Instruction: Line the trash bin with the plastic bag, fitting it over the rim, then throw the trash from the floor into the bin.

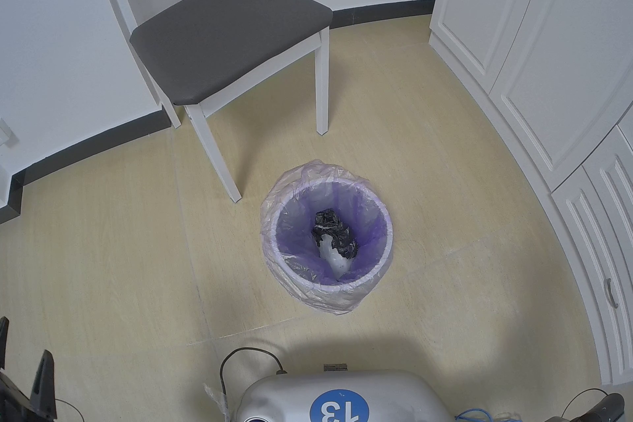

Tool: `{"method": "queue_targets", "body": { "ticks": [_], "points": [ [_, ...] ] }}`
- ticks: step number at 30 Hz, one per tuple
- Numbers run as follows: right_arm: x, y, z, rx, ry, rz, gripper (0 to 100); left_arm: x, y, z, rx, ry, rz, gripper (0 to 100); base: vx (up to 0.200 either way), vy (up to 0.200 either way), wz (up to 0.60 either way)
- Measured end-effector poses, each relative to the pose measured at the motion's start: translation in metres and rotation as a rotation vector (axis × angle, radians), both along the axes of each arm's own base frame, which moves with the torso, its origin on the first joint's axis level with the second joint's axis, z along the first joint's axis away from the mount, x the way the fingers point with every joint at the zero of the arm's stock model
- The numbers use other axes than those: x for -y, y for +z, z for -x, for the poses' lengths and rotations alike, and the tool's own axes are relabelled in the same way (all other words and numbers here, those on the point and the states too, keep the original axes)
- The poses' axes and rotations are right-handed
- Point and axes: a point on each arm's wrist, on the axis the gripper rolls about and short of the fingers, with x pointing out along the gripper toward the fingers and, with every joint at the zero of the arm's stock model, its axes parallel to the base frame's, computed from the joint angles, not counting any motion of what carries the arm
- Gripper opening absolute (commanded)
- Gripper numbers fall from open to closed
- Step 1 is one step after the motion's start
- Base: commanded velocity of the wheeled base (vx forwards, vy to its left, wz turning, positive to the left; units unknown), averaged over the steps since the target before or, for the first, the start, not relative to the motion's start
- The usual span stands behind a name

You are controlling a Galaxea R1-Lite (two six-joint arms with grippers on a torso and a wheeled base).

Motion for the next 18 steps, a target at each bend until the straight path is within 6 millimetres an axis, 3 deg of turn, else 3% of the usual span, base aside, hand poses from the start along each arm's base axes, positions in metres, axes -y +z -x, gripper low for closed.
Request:
{"method": "queue_targets", "body": {
  "ticks": [10, 18],
  "points": [
    [0.001, -0.045, -0.027, -0.17, -0.059, 0.02, 100, -0.001, -0.029, -0.011, -0.106, 0.048, 0.001, 100, 0.0, 0.0, 0.0],
    [0.001, -0.082, -0.042, -0.307, -0.089, 0.063, 100, -0.001, -0.035, -0.013, -0.121, 0.033, -0.02, 100, 0.0, 0.0, 0.0]
  ]
}}
